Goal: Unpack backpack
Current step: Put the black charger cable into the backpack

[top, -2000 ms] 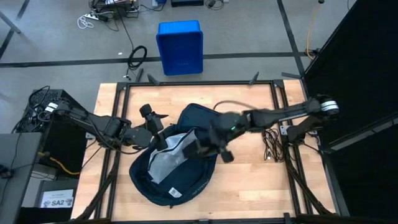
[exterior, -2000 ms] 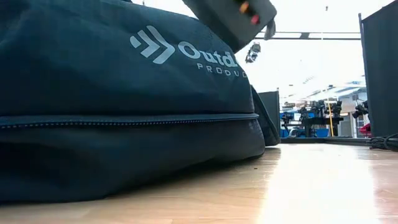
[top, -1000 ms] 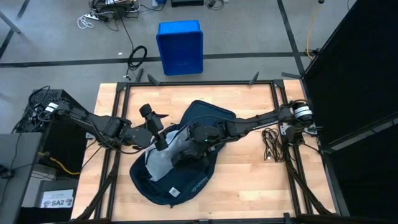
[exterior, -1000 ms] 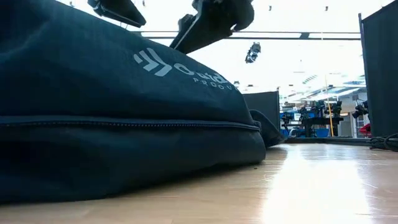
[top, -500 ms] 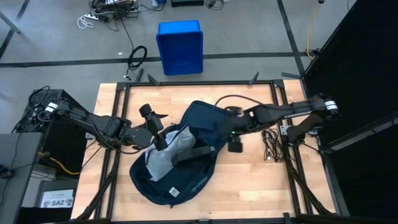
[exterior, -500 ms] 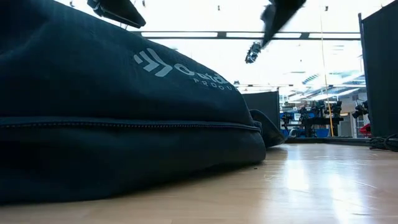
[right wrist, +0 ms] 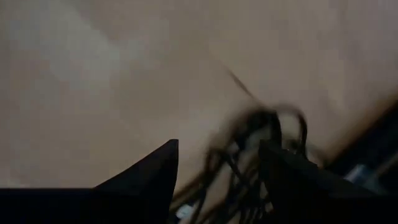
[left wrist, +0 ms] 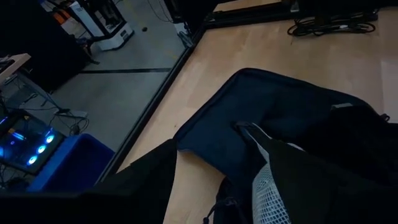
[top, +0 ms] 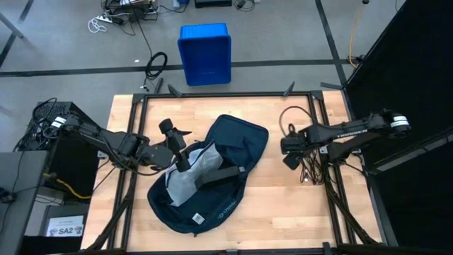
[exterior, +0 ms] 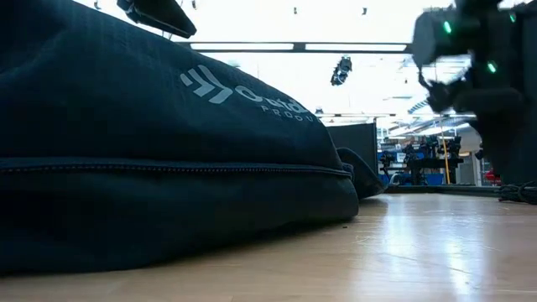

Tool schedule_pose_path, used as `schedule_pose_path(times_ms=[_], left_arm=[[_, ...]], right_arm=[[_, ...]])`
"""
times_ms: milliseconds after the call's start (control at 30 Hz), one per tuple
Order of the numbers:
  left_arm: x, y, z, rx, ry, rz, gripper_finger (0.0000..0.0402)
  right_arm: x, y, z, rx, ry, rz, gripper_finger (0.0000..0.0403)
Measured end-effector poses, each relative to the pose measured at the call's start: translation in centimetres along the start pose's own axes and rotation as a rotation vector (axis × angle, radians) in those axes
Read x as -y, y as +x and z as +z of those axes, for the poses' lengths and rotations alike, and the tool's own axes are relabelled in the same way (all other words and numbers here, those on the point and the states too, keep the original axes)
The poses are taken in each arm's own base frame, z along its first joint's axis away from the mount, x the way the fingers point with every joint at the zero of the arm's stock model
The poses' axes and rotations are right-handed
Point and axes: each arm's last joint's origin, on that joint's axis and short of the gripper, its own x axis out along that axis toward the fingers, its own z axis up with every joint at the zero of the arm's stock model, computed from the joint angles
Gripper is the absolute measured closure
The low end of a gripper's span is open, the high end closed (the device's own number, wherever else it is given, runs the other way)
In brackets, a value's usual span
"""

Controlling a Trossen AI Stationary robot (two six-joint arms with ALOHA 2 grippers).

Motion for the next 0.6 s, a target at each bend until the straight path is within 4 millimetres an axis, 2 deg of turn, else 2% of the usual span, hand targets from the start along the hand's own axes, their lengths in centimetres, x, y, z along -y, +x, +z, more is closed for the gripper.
schedule_pose_path(times_ms=[100,267,433,533,600], left_arm=[[0.0,0.0,0.0,-0.001,-0.002,-0.01,0.0173],[0.1,0.1,0.0,-0.003,0.0,-0.013,0.0173],[0.2,0.2,-0.1,-0.008,0.007,-0.013,0.0173],[0.3,0.2,-0.1,-0.01,0.01,-0.013,0.0173],[0.3,0.2,-0.1,-0.01,0.01,-0.014,0.0173]], right_arm=[[0.9,1.6,-1.0,-0.072,0.08,-0.006,0.0201],[0.8,3.5,-1.5,-0.118,0.094,0.059,0.0183],[0.9,4.5,-1.7,-0.14,0.1,0.042,0.0161],[0.6,4.6,-1.5,-0.14,0.088,0.068,0.0172],[0.2,4.7,-1.3,-0.137,0.066,0.118,0.0199]])
